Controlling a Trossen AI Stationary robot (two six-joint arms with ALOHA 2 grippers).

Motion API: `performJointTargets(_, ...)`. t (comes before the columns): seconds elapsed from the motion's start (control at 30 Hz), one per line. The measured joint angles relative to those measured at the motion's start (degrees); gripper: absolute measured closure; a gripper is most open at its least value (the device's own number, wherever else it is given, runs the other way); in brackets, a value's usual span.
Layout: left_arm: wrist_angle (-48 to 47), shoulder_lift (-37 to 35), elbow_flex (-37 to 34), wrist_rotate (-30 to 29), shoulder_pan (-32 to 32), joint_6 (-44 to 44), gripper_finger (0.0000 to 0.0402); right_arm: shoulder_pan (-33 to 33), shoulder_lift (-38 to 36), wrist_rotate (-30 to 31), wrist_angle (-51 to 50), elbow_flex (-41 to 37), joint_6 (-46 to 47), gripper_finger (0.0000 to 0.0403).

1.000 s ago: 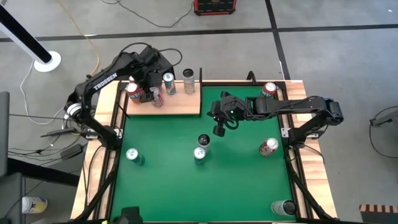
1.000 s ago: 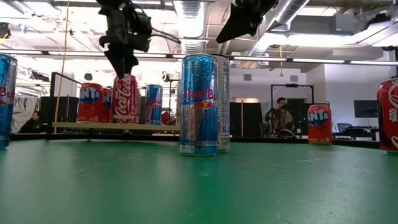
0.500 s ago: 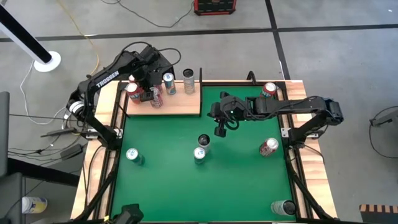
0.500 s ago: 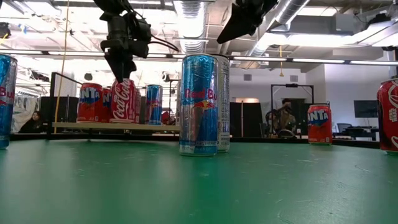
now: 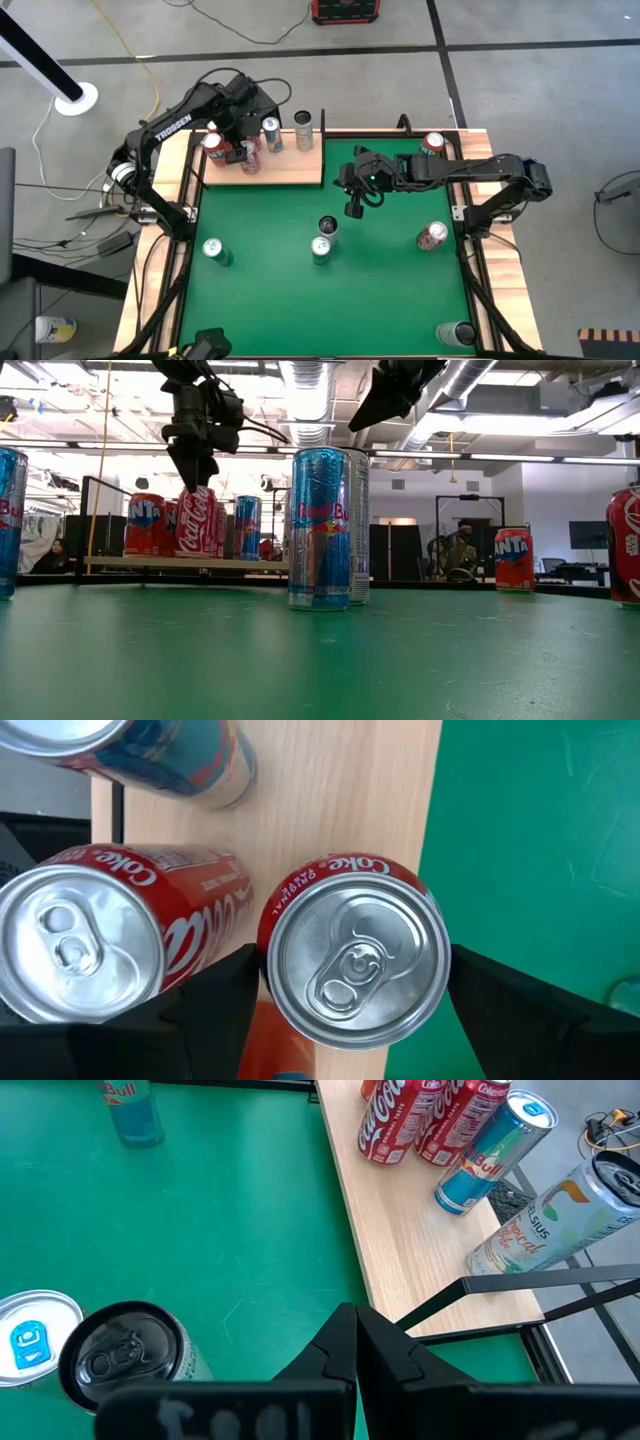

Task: Place canned beverage on shelf
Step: Put the bottom red and white soda can on the shelf aligned with the other red and white soda can

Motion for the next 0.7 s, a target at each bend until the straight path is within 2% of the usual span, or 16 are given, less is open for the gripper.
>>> performJointTargets(0.47,-1.2,-0.3,0.0,-0.1,0.0,-0.7,0.0109,0.0,0.0,-0.3,0.0,0.0,0.0,0.0378)
performJointTargets(0.7,-1.4,-2.6,1.9,0.1,0.0,-0.5,0.0109,0.0,0.0,-0.3,0.0,0.0,-0.4,0.0378)
